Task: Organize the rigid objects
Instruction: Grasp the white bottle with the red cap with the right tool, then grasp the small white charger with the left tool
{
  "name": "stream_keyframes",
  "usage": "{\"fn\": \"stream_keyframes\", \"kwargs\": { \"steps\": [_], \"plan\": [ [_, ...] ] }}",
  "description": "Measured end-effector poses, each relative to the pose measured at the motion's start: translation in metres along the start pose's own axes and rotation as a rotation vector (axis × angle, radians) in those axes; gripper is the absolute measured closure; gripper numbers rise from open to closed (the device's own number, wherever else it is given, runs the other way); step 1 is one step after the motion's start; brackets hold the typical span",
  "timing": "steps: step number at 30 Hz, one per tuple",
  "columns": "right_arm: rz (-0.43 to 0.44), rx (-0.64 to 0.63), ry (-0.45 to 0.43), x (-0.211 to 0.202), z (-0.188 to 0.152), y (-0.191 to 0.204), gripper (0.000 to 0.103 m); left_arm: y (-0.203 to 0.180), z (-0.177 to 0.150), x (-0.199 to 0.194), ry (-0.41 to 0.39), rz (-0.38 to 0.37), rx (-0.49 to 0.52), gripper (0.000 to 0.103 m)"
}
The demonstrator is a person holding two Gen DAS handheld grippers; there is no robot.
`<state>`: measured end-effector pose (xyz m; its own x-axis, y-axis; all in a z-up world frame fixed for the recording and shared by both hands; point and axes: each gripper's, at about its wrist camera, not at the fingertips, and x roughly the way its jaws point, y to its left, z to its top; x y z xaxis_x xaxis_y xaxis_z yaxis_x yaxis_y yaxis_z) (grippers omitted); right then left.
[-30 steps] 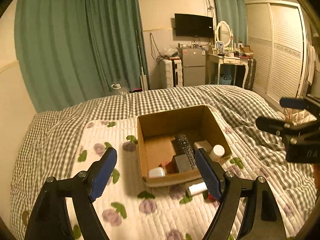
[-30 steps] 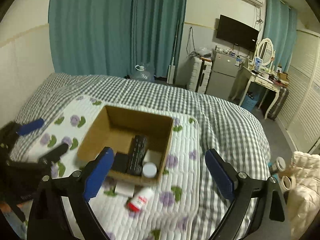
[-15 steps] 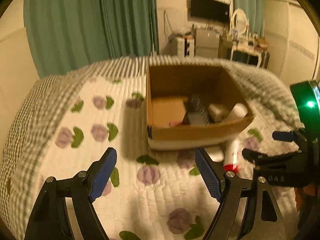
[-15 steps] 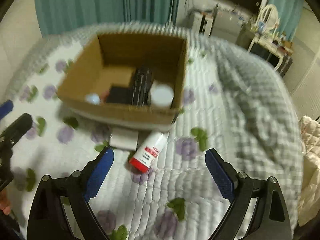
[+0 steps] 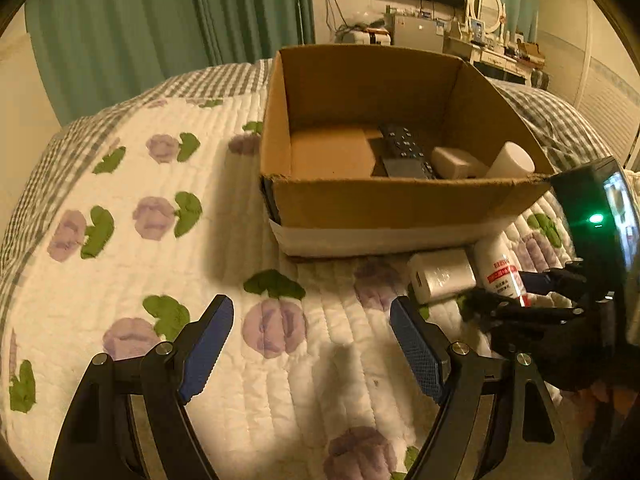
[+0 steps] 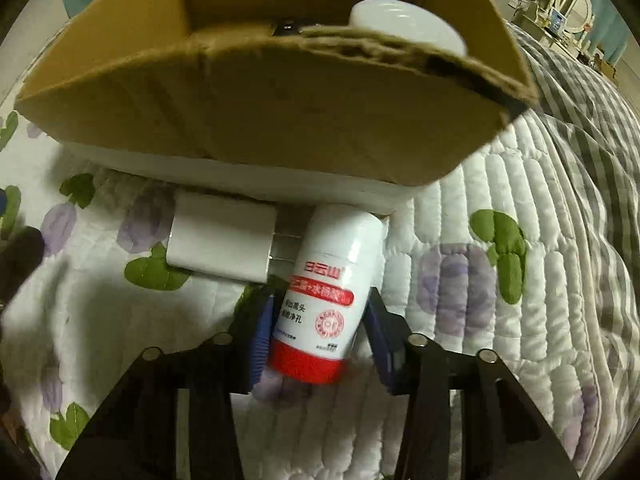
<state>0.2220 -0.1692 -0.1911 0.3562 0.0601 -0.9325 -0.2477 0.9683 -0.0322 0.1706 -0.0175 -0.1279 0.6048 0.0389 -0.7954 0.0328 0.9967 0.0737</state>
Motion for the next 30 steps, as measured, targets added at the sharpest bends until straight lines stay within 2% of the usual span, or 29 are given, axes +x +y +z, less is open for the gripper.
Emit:
{"fn": "stream_keyframes", "kwargs": {
  "steps": [5,8,12,17,22,27,29,30],
  "plan": [
    [0.041,0.020,-0.066,-0.033,-0.014,-0.017,0.067,-0.018,0.001,-0.009,0.001,-0.014,0.005,0.020],
    [0.010,0.023,-0.114,-0.057,-0.021,-0.031,0.067,-0.034,0.002,-0.010,0.002,-0.027,0.003,0.020],
    [0.010,0.033,-0.159,-0.077,-0.025,-0.049,0.067,-0.056,0.005,-0.001,0.025,-0.029,0.000,0.020],
    [0.007,0.017,-0.214,-0.090,-0.004,-0.063,0.067,-0.077,0.005,0.010,0.030,-0.062,0.004,0.020],
    [0.025,0.052,-0.235,-0.079,0.010,-0.080,0.067,-0.092,0.012,0.037,0.086,-0.105,-0.016,0.020],
    [0.085,0.087,-0.207,-0.061,0.006,-0.086,0.067,-0.097,0.013,0.064,0.112,-0.068,-0.021,0.020],
    [0.098,0.086,-0.210,-0.060,0.007,-0.087,0.067,-0.095,0.012,0.073,0.130,-0.065,-0.033,0.023],
    [0.101,0.085,-0.208,-0.059,0.006,-0.086,0.067,-0.094,0.012,0.074,0.132,-0.065,-0.034,0.032]
  ]
}}
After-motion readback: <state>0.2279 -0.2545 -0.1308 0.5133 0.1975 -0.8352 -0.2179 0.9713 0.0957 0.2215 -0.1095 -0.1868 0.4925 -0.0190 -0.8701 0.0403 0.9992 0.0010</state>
